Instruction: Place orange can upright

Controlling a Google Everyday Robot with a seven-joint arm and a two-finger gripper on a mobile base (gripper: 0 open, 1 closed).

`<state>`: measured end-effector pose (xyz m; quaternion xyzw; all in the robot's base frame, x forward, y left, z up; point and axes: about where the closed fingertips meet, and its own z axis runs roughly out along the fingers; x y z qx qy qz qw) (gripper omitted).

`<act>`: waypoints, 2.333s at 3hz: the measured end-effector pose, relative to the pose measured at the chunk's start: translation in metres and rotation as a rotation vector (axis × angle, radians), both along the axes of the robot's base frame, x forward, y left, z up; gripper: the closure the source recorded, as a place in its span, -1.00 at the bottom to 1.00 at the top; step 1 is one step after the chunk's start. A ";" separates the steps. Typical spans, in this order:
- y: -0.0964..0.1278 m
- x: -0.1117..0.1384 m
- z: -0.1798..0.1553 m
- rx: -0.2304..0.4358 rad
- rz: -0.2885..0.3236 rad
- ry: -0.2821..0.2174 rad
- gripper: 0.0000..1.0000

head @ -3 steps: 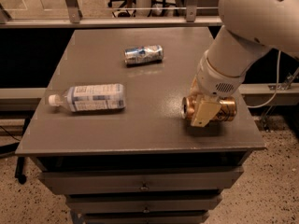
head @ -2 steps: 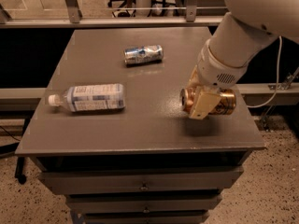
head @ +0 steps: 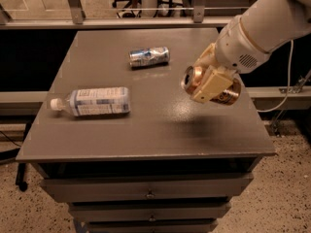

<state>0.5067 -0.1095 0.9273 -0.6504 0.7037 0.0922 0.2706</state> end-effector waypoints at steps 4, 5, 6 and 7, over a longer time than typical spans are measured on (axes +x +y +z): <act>0.022 0.033 0.059 0.660 0.027 -0.074 1.00; 0.014 0.033 0.059 0.822 0.031 -0.080 1.00; 0.011 0.038 0.065 0.951 0.042 -0.082 1.00; 0.014 0.039 0.055 1.005 0.057 -0.061 1.00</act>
Offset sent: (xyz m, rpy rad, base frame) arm 0.0452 0.0273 0.0898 0.5523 -0.0739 0.0505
